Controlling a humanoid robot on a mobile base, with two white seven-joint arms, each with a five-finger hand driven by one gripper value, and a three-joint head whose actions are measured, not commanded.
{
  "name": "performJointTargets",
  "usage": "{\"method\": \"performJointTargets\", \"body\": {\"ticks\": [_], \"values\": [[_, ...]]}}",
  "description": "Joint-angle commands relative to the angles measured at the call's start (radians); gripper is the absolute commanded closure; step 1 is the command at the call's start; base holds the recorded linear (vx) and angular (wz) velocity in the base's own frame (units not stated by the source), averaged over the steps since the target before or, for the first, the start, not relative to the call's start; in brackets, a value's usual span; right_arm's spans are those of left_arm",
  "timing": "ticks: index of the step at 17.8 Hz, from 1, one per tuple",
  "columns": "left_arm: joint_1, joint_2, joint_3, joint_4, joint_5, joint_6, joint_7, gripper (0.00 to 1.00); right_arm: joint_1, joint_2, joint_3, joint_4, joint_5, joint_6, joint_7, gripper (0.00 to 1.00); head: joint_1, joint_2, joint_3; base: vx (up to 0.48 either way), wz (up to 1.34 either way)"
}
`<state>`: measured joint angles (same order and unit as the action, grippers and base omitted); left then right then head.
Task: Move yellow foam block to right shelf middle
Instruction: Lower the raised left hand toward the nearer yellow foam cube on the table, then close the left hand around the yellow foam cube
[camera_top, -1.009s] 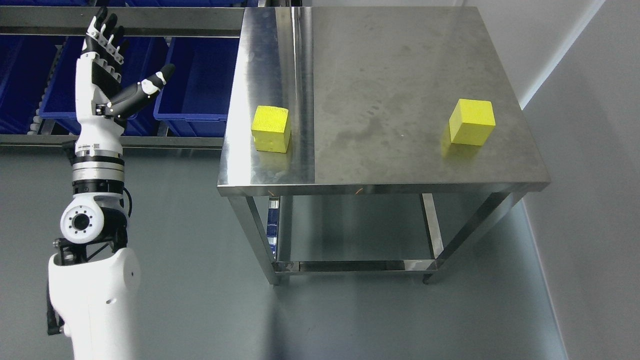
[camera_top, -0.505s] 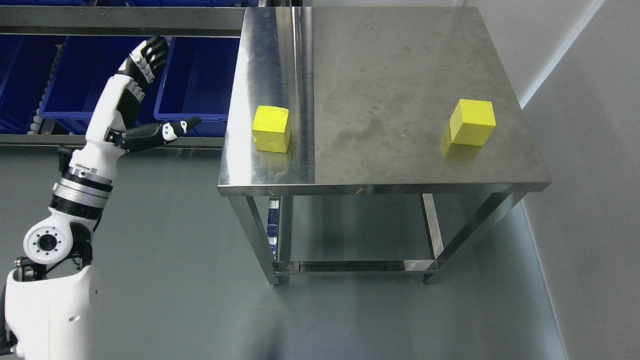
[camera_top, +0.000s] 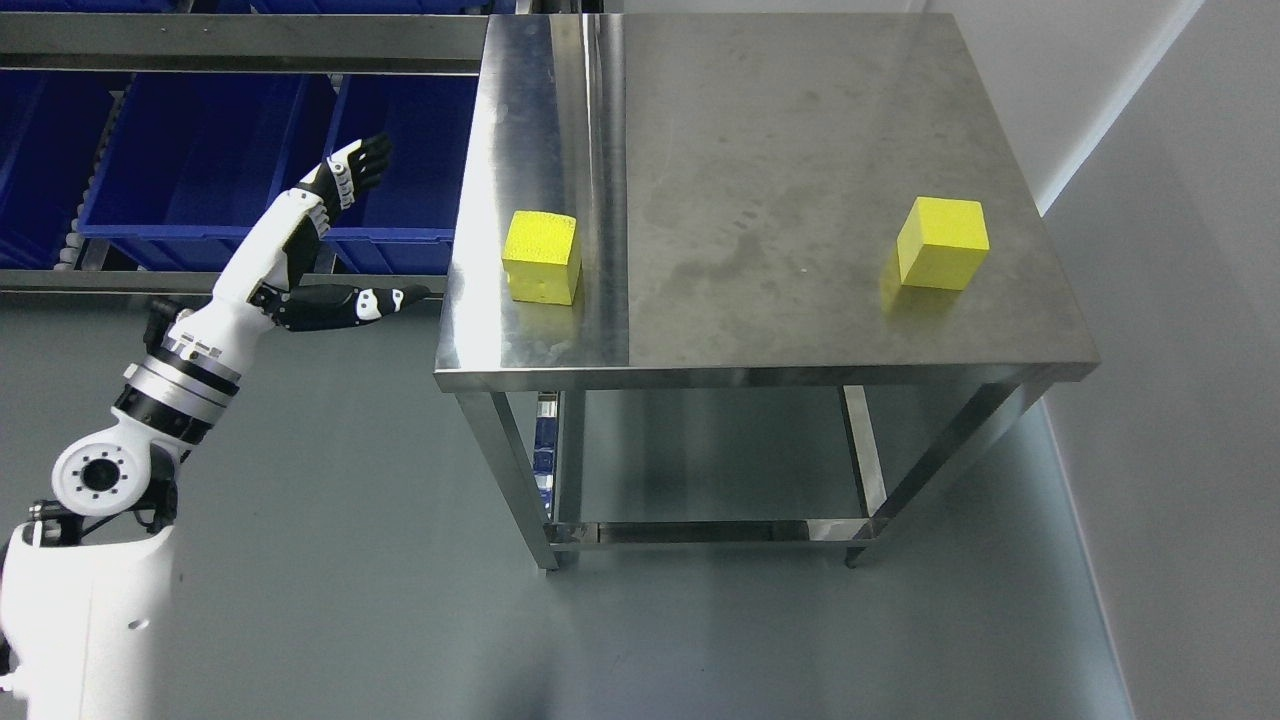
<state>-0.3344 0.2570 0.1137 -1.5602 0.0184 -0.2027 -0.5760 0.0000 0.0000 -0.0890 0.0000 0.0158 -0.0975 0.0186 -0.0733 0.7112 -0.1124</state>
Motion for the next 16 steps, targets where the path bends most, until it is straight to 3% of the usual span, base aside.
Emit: {"method": "performJointTargets", "body": {"ticks": [1, 16], "values": [[-0.090, 0.038, -0.132, 0.183, 0.014, 0.003, -0.001, 0.02, -0.003, -0.017, 0.000, -0.017, -0.016, 0.001, 0.000, 0.00, 0.0000, 0.000, 0.000, 0.000, 0.00], [-0.248, -0.082, -0.279, 0.394, 0.014, 0.006, -0.145, 0.02, -0.002, -0.017, 0.000, -0.017, -0.016, 0.001, 0.000, 0.00, 0.0000, 0.000, 0.000, 0.045, 0.01]]}}
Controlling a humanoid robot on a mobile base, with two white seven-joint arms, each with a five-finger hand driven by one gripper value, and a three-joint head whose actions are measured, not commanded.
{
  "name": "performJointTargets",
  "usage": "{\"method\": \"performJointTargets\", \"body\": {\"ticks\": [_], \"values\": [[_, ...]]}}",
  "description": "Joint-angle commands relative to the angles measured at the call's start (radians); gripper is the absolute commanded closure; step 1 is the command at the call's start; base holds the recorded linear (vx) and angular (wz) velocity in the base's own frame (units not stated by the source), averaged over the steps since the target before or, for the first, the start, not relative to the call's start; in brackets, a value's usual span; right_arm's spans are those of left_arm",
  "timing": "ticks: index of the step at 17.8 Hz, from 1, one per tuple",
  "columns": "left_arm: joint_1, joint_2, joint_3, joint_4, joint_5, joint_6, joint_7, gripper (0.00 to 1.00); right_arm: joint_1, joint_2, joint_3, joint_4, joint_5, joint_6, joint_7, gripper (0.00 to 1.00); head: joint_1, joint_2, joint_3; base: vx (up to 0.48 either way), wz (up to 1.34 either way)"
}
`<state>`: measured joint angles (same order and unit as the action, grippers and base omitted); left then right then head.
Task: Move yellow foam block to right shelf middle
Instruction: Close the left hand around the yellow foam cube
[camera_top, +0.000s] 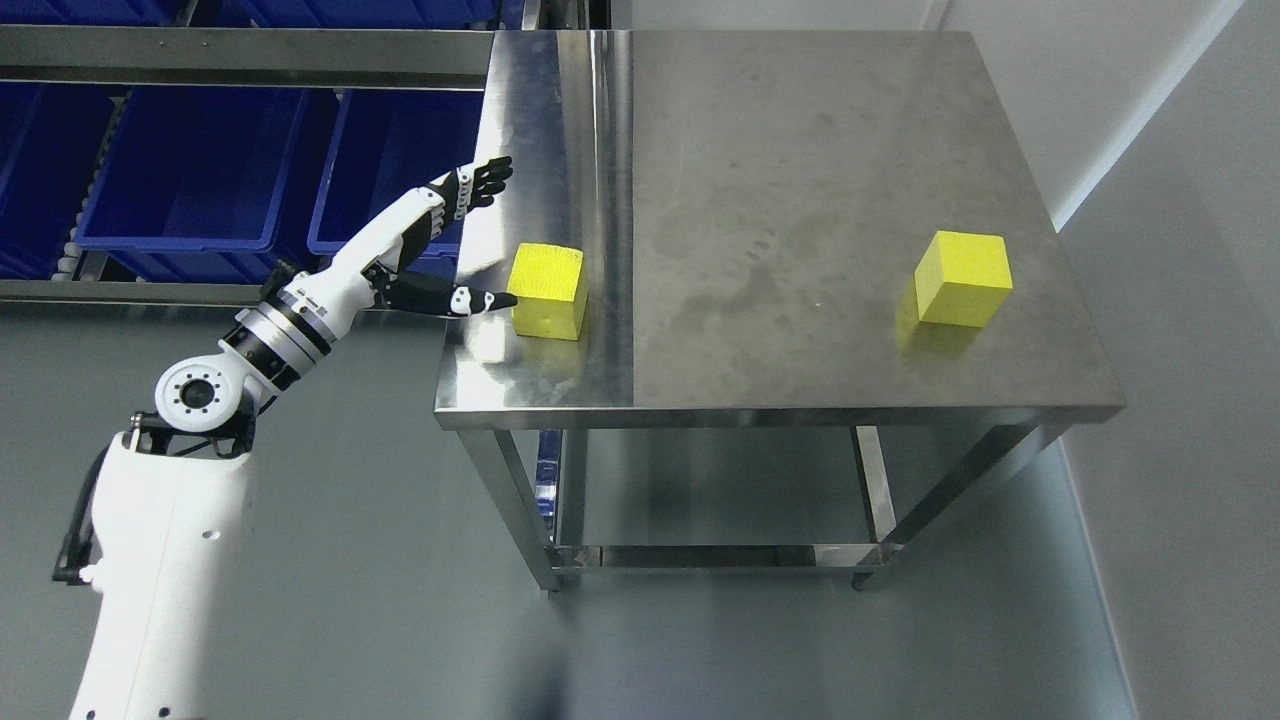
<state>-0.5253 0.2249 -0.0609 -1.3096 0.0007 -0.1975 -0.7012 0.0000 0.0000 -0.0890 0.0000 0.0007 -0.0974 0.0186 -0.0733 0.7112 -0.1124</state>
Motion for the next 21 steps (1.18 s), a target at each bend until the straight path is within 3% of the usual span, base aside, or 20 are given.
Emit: {"method": "performJointTargets", "body": {"ticks": [1, 14, 15, 20, 21], "values": [[-0.062, -0.055, -0.109, 0.154, 0.031, 0.001, -0.021, 0.02, -0.002, -0.018, 0.000, -0.017, -0.001, 0.001, 0.000, 0.00, 0.0000, 0.000, 0.000, 0.055, -0.07], [-0.073, -0.071, -0.132, 0.204, 0.008, 0.007, -0.047, 0.05, -0.002, -0.018, 0.000, -0.017, -0.001, 0.001, 0.000, 0.00, 0.0000, 0.000, 0.000, 0.000, -0.01], [-0.071, -0.070, -0.129, 0.205, 0.010, 0.006, -0.049, 0.08, -0.002, -0.018, 0.000, -0.017, -0.001, 0.001, 0.000, 0.00, 0.0000, 0.000, 0.000, -0.002, 0.01], [-0.067, -0.110, -0.007, 0.207, 0.013, 0.003, -0.107, 0.55, -0.002, -0.018, 0.000, -0.017, -0.001, 0.001, 0.000, 0.00, 0.0000, 0.000, 0.000, 0.000, 0.00], [-0.067, -0.127, 0.021, 0.207, 0.013, 0.001, -0.122, 0.60, -0.002, -0.018, 0.000, -0.017, -0.001, 0.001, 0.000, 0.00, 0.0000, 0.000, 0.000, 0.000, 0.00]]}}
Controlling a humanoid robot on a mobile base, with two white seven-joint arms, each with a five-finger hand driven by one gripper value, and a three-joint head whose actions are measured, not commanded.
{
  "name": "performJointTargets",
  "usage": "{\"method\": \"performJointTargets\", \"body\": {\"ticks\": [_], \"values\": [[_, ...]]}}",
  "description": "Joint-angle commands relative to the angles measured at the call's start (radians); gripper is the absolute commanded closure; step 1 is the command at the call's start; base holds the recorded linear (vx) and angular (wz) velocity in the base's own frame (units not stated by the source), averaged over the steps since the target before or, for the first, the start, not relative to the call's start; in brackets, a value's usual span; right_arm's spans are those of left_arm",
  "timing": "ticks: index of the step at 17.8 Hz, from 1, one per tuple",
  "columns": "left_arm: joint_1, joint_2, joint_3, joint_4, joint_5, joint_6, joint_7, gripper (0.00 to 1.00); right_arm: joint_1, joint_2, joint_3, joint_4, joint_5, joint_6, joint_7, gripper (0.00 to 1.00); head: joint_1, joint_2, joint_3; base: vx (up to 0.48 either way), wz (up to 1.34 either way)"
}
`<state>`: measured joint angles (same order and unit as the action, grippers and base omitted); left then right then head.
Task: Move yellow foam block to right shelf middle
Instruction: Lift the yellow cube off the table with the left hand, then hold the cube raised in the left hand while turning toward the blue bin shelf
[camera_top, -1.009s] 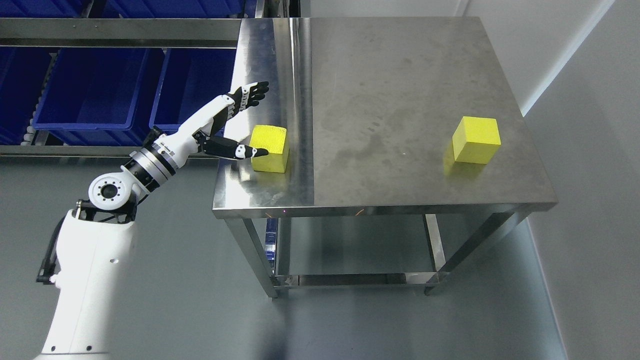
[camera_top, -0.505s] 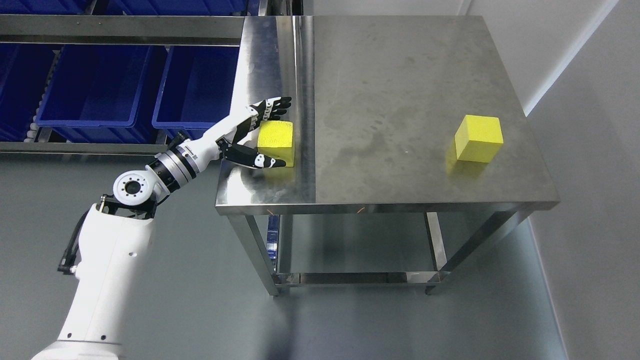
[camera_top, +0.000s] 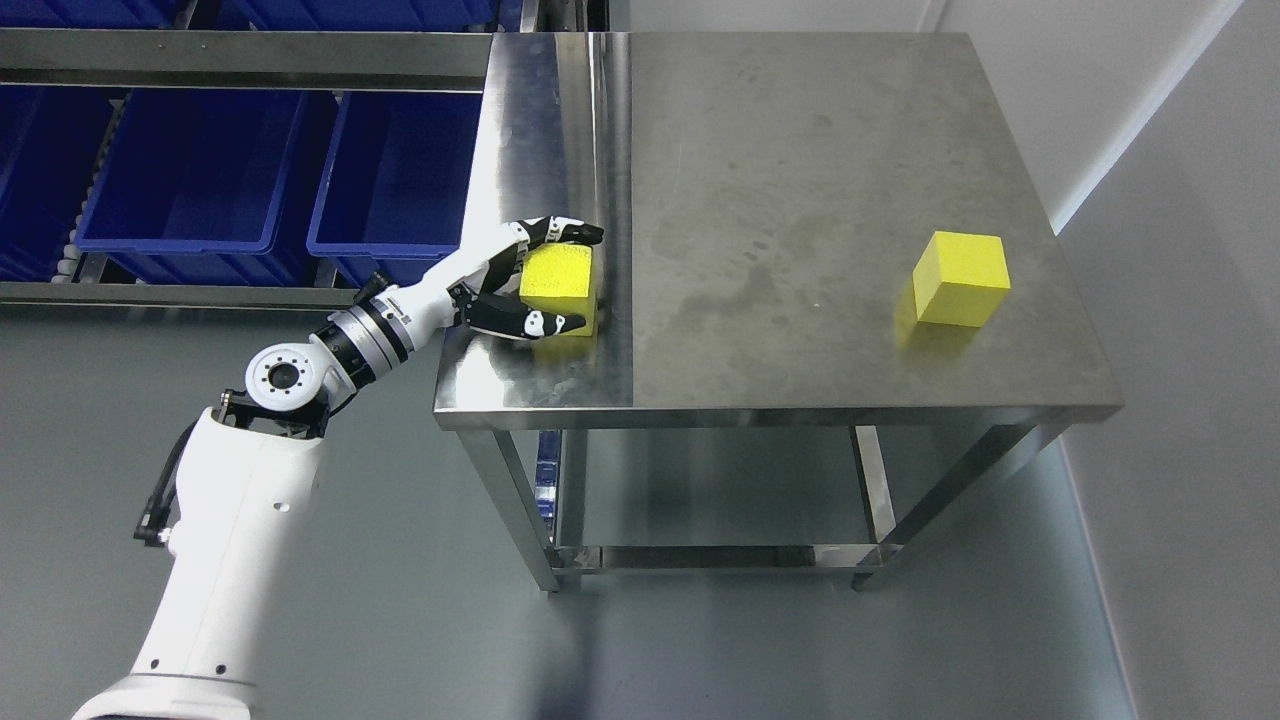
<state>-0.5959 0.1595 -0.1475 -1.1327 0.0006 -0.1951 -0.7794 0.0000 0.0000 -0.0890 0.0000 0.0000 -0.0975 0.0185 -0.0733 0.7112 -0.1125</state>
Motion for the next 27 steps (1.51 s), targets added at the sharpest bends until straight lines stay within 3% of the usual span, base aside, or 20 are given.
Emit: {"method": "performJointTargets", "body": {"ticks": [1, 3, 6, 7, 11, 12, 27], "values": [[0.004, -0.080, 0.139, 0.030, 0.015, -0.001, -0.052, 0.64, -0.002, -0.017, 0.000, -0.017, 0.000, 0.001, 0.000, 0.00, 0.0000, 0.000, 0.000, 0.000, 0.00], [-0.002, -0.136, 0.210, 0.019, 0.042, -0.006, -0.052, 0.66, -0.002, -0.017, 0.000, -0.017, 0.000, 0.001, 0.000, 0.00, 0.0000, 0.000, 0.000, 0.005, 0.01], [-0.073, -0.142, 0.330, -0.039, 0.215, -0.046, 0.001, 0.66, -0.002, -0.017, 0.000, -0.017, 0.000, 0.001, 0.000, 0.00, 0.0000, 0.000, 0.000, 0.004, 0.01], [-0.081, -0.142, 0.335, -0.050, 0.252, -0.067, 0.067, 0.66, -0.002, -0.017, 0.000, -0.017, 0.000, 0.001, 0.000, 0.00, 0.0000, 0.000, 0.000, -0.012, -0.01], [-0.093, -0.142, 0.347, -0.117, 0.257, -0.132, 0.574, 0.64, -0.003, -0.017, 0.000, -0.017, 0.000, 0.001, 0.000, 0.00, 0.0000, 0.000, 0.000, -0.018, 0.00], [-0.093, -0.142, 0.347, -0.128, 0.257, -0.139, 0.632, 0.64, -0.002, -0.017, 0.000, -0.017, 0.000, 0.001, 0.000, 0.00, 0.0000, 0.000, 0.000, -0.023, 0.04], [0.005, -0.142, 0.394, -0.229, 0.256, -0.152, 0.652, 0.63, -0.002, -0.017, 0.000, -0.017, 0.002, 0.002, 0.000, 0.00, 0.0000, 0.000, 0.000, -0.020, 0.43]]}}
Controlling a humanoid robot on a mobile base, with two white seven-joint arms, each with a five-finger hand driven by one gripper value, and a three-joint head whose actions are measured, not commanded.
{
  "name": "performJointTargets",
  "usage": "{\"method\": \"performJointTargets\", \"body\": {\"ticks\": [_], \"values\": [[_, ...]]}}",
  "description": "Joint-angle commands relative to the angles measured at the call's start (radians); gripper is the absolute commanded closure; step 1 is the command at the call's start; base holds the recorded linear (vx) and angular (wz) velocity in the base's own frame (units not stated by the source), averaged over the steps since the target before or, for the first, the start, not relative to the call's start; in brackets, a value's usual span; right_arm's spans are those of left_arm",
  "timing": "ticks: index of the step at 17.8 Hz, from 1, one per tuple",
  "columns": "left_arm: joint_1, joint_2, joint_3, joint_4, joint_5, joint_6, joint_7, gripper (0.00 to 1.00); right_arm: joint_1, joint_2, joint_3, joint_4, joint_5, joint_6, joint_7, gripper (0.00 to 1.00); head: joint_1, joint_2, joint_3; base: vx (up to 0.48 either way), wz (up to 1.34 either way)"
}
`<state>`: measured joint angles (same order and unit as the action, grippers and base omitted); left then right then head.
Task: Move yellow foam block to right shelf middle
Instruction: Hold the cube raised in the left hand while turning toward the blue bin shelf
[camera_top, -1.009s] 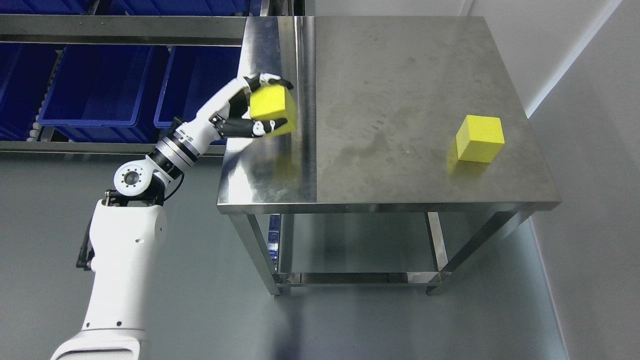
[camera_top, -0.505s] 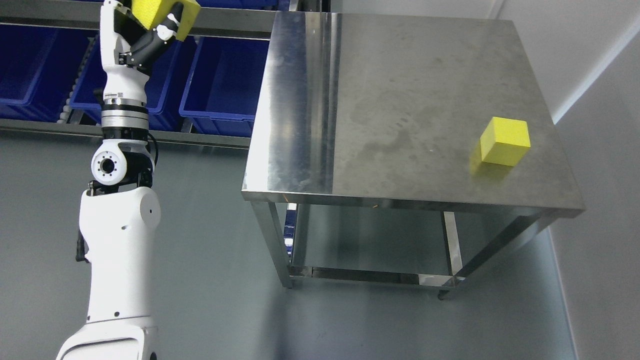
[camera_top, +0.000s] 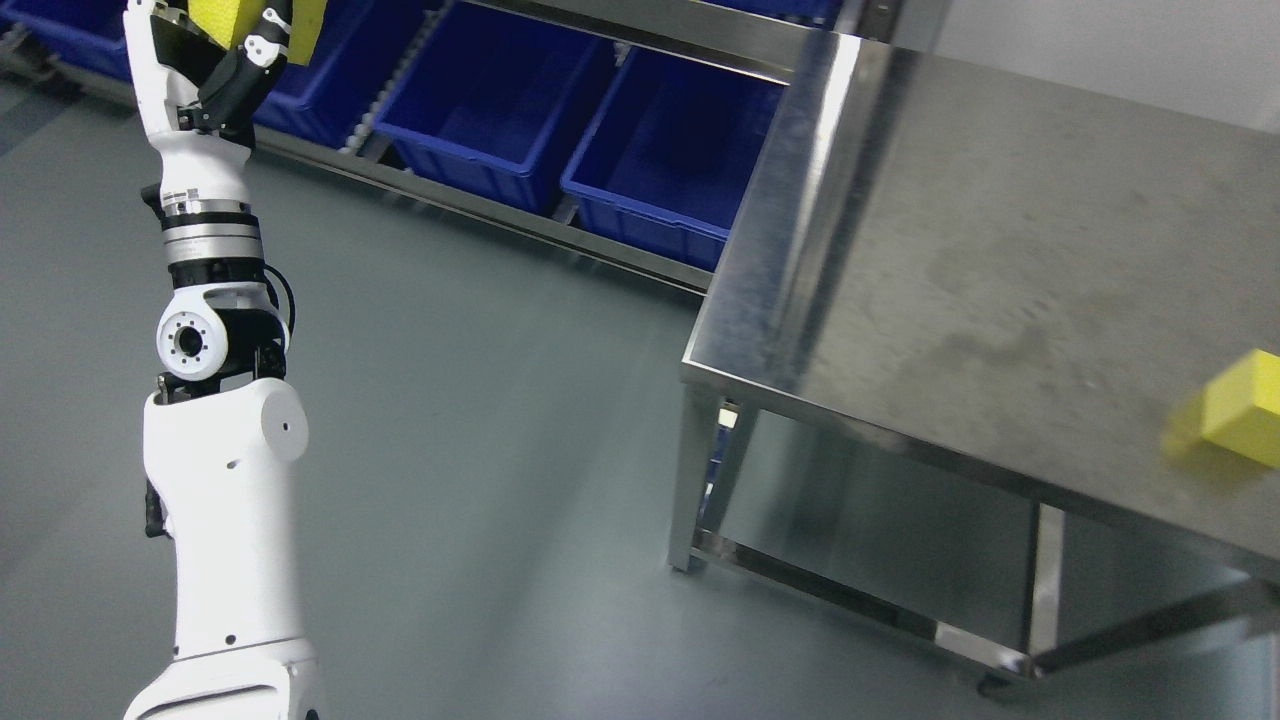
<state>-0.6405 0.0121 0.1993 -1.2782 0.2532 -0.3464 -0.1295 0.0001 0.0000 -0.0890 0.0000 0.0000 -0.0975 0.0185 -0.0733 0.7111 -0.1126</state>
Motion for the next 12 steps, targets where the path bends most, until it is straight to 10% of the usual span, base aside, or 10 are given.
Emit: {"method": "performJointTargets", "body": {"ticks": [1, 12], "values": [[0.061, 0.005, 0.055, -0.093, 0.003, 0.004, 0.002, 0.63, -0.002, -0.017, 0.002, -0.017, -0.001, 0.001, 0.000, 0.00, 0.0000, 0.000, 0.000, 0.016, 0.99], [0.093, 0.005, 0.075, -0.107, 0.003, 0.000, -0.007, 0.63, -0.002, -0.017, 0.000, -0.017, 0.000, 0.001, 0.000, 0.00, 0.0000, 0.000, 0.000, 0.068, 0.98]]}}
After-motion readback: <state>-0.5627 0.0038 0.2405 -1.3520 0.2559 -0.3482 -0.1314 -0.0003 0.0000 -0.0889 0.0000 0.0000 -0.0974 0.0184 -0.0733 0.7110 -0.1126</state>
